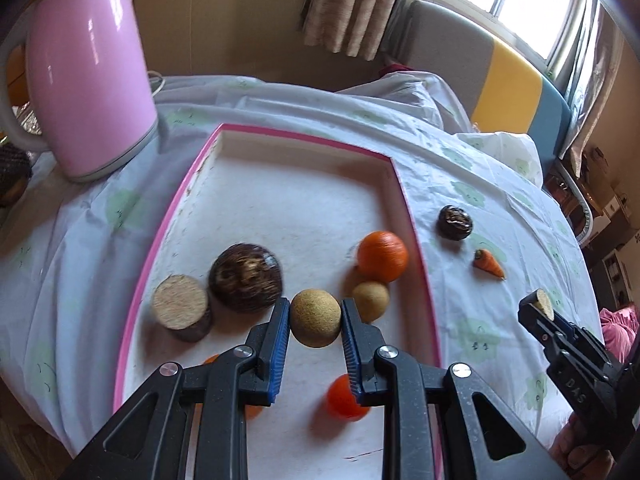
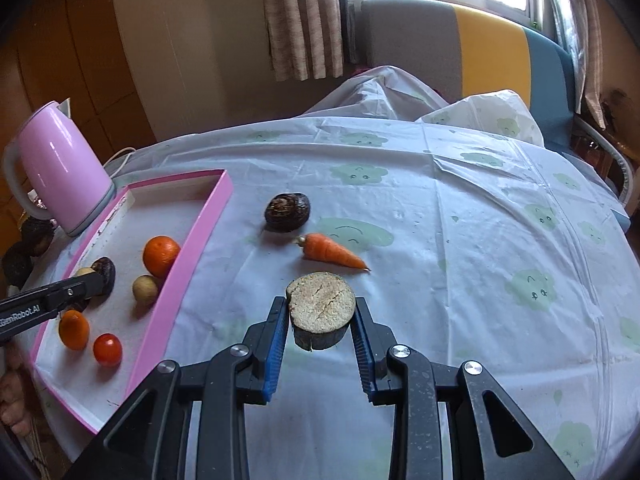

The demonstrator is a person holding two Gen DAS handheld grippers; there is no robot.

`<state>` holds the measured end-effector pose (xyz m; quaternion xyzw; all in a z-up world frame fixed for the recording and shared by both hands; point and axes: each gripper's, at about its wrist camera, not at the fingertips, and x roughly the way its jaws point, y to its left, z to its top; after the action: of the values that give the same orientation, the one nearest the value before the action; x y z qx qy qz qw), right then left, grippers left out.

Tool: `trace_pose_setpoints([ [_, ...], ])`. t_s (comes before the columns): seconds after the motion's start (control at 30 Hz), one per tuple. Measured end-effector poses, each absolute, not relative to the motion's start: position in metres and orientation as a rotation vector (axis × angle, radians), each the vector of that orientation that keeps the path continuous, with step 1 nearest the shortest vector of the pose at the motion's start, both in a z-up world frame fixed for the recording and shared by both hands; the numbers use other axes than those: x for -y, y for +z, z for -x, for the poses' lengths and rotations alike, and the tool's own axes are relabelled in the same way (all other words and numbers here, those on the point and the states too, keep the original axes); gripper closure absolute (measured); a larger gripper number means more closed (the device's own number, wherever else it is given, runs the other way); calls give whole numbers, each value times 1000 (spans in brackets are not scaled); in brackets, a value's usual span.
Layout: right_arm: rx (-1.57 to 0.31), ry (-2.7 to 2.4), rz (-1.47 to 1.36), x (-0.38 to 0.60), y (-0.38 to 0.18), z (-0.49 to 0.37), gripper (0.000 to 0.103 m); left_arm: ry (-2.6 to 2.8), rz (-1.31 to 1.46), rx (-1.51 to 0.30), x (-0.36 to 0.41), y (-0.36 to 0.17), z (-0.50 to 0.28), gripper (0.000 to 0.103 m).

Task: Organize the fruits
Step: 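Carry the tan ball into the tray with the left tool while the right tool places the root slice there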

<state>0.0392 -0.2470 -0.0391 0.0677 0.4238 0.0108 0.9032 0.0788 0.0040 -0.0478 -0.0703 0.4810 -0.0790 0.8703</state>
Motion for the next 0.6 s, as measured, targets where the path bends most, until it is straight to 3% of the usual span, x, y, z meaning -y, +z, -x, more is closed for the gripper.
trace_pose_setpoints([
  [0.6,-905,289,-90,164,-28,-33,71,-118,214,-982,-39,-36,-53,71],
])
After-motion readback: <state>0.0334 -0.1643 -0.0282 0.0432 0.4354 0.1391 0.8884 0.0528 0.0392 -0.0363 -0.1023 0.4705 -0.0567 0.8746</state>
